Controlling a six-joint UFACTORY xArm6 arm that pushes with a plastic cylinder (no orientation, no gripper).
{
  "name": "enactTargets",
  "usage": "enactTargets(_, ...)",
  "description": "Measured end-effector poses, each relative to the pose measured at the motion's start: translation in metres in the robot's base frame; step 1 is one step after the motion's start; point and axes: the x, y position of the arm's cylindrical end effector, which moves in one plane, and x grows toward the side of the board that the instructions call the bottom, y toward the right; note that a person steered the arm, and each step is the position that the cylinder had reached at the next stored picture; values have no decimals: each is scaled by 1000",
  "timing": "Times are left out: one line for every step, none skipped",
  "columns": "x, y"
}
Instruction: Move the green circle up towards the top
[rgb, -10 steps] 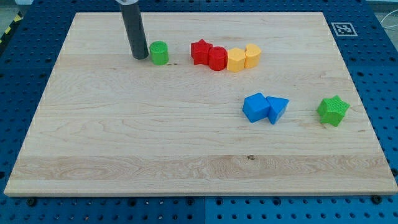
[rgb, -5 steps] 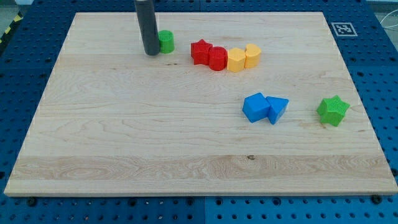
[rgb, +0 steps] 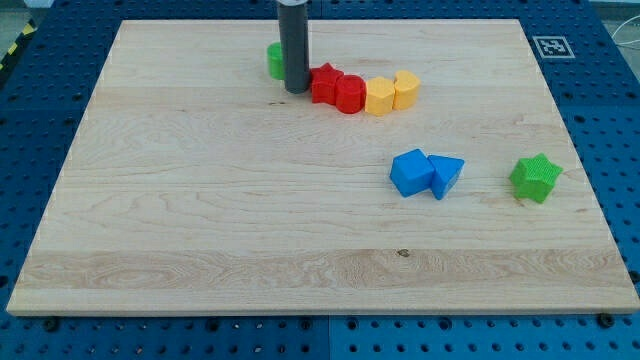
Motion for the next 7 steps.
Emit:
enactTargets(-14, 0)
enactTargets(-33, 0)
enactTargets(-47, -5)
enactTargets(-48, -40)
enactTargets(-48, -83)
enactTargets(-56, -116)
enactTargets(-65, -103)
